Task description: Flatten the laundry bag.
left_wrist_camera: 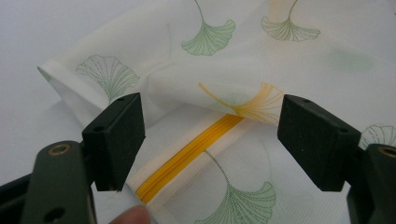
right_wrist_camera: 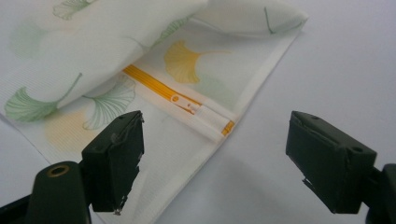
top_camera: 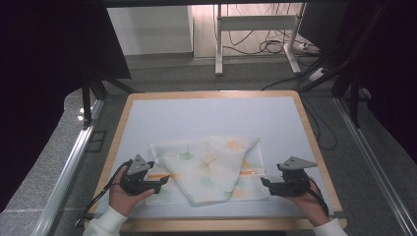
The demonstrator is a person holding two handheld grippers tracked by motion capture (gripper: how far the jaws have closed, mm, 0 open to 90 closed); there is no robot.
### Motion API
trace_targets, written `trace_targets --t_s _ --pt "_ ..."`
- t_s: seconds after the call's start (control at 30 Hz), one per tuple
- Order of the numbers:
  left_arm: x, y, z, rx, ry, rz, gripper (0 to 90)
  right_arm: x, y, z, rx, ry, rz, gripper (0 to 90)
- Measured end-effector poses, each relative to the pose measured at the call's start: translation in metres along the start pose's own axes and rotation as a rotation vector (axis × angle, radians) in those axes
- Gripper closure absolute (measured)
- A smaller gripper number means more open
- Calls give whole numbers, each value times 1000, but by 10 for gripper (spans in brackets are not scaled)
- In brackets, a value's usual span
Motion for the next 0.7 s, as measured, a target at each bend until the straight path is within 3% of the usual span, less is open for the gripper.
trace_targets --t_s 0.2,0.37,0.7 --pt "-1 1 1 3 -7 5 231 1 -1 -6 1 17 -3 194" --pt "2 4 -4 -1 15 11 231 5 -5 -12 -7 30 -12 193" --pt "-2 1 -3 4 1 12 232 7 -13 -8 41 12 -29 213"
Point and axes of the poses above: each handheld gripper's, and its own axes: z roughly forward along the jaws, x roughly out of its top, y roughly to its right, the point moved 10 cm from there along z, roughly forward along the jaws, and after that the axes turned 4 degrees about -y, right-handed, at the moved point
